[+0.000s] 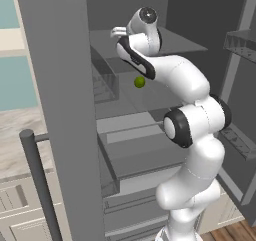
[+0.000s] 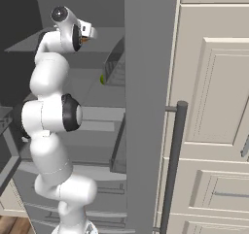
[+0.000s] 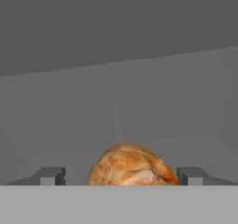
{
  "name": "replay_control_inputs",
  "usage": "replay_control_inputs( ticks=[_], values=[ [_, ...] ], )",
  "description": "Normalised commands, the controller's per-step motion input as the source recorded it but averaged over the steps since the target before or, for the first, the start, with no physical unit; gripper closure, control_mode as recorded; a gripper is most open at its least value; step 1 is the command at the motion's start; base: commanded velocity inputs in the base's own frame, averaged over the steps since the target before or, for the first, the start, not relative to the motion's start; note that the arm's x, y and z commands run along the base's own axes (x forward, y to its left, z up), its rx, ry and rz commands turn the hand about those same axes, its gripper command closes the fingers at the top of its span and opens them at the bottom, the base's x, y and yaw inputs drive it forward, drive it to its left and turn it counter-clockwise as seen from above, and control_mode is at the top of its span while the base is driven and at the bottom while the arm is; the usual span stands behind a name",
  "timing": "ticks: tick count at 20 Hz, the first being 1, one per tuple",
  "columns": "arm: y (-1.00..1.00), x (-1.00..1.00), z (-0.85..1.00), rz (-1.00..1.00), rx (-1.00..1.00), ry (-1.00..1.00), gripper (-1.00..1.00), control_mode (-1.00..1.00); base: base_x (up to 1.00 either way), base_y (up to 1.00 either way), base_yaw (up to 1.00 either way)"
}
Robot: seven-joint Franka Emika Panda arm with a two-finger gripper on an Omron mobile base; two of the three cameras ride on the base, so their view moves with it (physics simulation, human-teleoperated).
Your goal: Pick up the orange and tangerine from the fridge and place one fruit on each plate on the dining counter.
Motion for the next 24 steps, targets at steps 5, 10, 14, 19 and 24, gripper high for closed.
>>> replay_control_inputs(
  ticks=[5, 10, 14, 19, 24],
  values=[
    [0.00, 0.00, -0.21, 0.00, 0.00, 0.01, 1.00, -1.00, 0.00, 0.00, 0.00],
    [0.00, -0.44, -0.06, 0.00, 0.00, -0.09, 1.00, -1.00, 0.00, 0.00, 0.00],
    [0.00, -0.95, -0.08, 0.00, 0.00, -0.22, 1.00, -1.00, 0.00, 0.00, 0.00],
    [-0.02, -1.00, -0.06, -0.01, 0.01, -0.14, 1.00, -1.00, 0.00, 0.00, 0.00],
    [-0.20, -0.99, 0.07, 0.00, 0.03, 0.00, 1.00, -1.00, 0.00, 0.00, 0.00]
  ],
)
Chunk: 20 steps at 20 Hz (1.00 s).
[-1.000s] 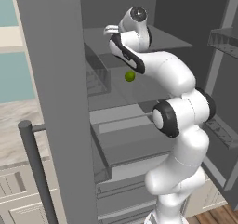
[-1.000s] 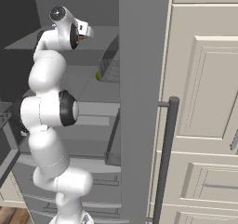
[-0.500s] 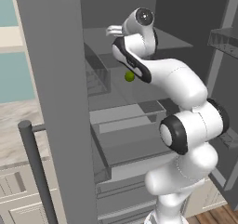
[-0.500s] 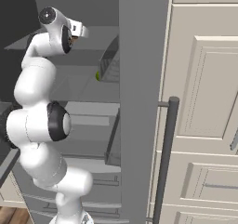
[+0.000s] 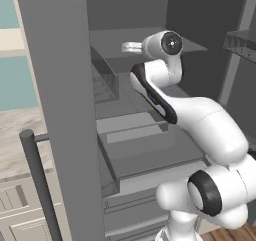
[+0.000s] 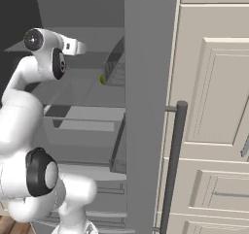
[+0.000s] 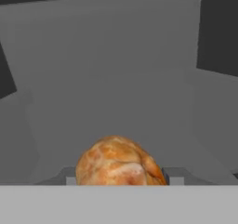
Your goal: Pick up the orange and tangerine from the fridge and place one fruit on each plate on the dining counter.
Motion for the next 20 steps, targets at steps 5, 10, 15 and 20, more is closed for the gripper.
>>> replay_control_inputs(
  ticks=[5, 10, 15, 20],
  values=[
    [-0.24, -0.99, 0.22, 0.00, 0.01, 0.01, 1.00, -1.00, 0.00, 0.00, 0.00],
    [-0.24, -0.95, 0.24, 0.00, 0.00, 0.06, 1.00, -1.00, 0.00, 0.00, 0.00],
    [-0.18, -0.99, 0.06, 0.00, 0.00, 0.07, 1.00, -1.00, 0.00, 0.00, 0.00],
    [-0.16, -0.98, 0.01, 0.00, 0.00, 0.08, 1.00, -1.00, 0.00, 0.00, 0.00]
  ],
)
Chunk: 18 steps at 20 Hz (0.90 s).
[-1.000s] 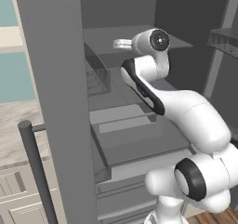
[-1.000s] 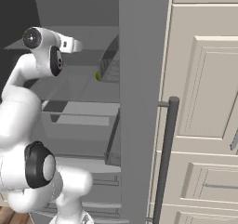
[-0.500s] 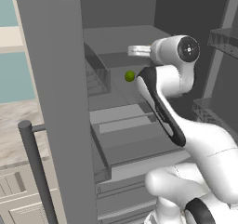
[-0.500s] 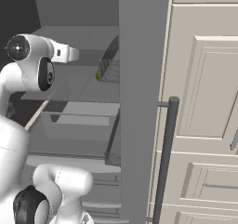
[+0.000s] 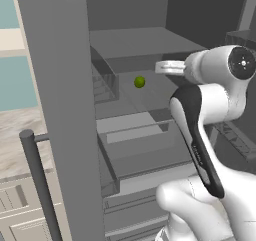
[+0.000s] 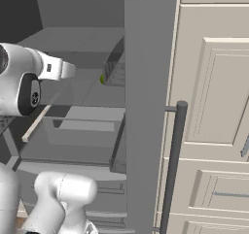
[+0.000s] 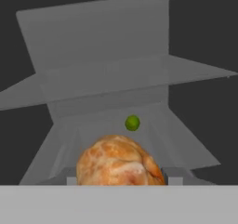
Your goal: Pick up the orange and tangerine from the fridge and place one fruit on each plate on the dining counter.
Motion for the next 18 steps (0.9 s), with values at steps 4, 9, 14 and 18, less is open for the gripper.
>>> replay_control_inputs(
  ticks=[4, 9, 14, 18],
  values=[
    [-0.13, -0.95, 0.00, 0.00, 0.00, 0.07, 1.00, -1.00, 0.00, 0.00, 0.00],
    [-0.06, -0.88, -0.01, 0.00, 0.00, 0.03, 1.00, -1.00, 0.00, 0.00, 0.00],
    [-0.02, -0.85, -0.19, 0.00, 0.00, 0.00, 1.00, -1.00, 0.00, 0.00, 0.00],
    [-0.02, -0.83, -0.16, 0.00, 0.00, 0.00, 1.00, -1.00, 0.00, 0.00, 0.00]
  ],
)
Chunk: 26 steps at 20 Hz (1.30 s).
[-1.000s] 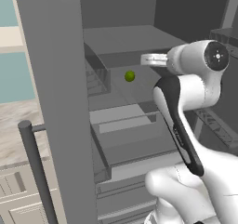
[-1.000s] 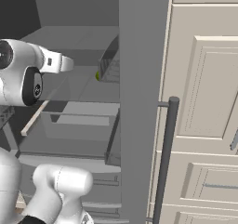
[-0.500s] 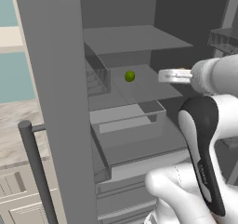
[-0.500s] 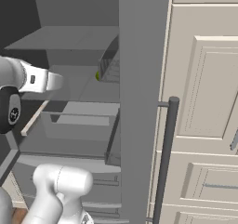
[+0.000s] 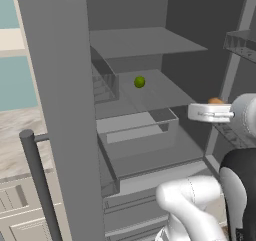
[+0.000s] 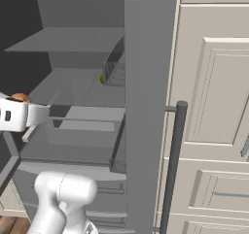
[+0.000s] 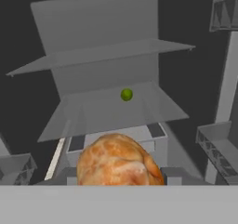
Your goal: Pick up the orange and tangerine from the fridge and place one fruit on each plate on the dining counter.
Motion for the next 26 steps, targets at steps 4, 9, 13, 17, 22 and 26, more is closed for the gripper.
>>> replay_control_inputs(
  ticks=[4, 9, 13, 17, 22, 26],
  values=[
    [-0.05, -0.52, 0.06, 0.00, 0.00, 0.10, 1.00, -1.00, 0.00, 0.00, 0.00],
    [0.00, -0.23, 0.11, 0.00, 0.00, 0.22, 1.00, -1.00, 0.00, 0.00, 0.00],
    [0.00, -0.12, 0.05, 0.00, 0.00, 0.24, 1.00, -1.00, 0.00, 0.00, 0.00],
    [0.00, 0.00, 0.00, 0.00, 0.00, 0.07, 1.00, -1.00, 0.00, 0.00, 0.00],
    [0.00, 0.00, 0.00, 0.00, 0.00, 0.00, 1.00, 1.00, -0.72, 0.00, 0.00],
    [0.00, 0.00, 0.00, 0.00, 0.00, 0.00, 1.00, 1.00, -1.00, -0.01, 0.00]
  ],
)
